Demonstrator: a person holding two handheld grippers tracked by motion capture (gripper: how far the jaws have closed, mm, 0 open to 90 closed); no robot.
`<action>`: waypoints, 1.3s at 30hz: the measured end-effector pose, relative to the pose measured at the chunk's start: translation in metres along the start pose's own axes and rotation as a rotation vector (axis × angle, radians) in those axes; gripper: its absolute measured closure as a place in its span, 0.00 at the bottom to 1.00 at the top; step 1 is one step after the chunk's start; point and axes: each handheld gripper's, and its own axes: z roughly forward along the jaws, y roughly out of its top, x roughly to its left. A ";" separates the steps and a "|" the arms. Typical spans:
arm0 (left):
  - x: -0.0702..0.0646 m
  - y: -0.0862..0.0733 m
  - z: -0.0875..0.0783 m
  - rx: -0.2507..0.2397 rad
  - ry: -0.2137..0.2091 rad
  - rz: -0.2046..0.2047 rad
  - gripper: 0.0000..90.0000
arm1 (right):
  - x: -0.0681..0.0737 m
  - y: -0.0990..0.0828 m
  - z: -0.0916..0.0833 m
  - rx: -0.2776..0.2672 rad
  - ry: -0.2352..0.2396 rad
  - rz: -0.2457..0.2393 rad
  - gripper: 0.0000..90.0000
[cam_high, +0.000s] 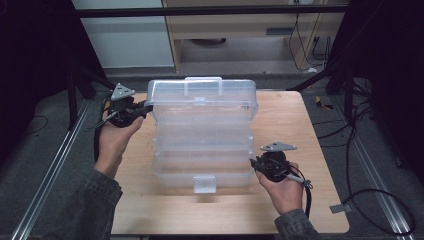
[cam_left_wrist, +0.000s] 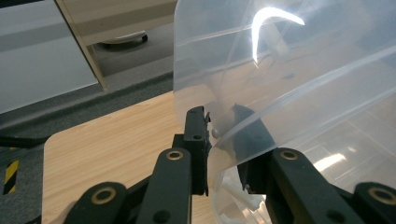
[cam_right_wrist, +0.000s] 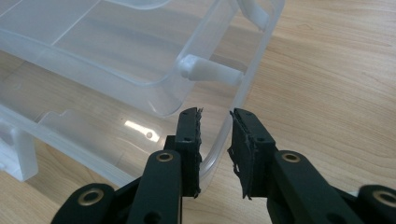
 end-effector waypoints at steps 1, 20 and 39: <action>0.001 0.000 0.001 -0.001 -0.004 -0.005 0.84 | 0.000 0.000 0.000 -0.001 0.001 0.002 0.81; 0.007 0.004 0.011 -0.032 -0.003 -0.043 0.85 | 0.001 0.000 0.002 -0.006 -0.007 -0.014 0.81; 0.009 0.008 0.019 -0.062 0.012 -0.068 0.86 | 0.001 0.001 0.002 -0.005 -0.004 -0.011 0.81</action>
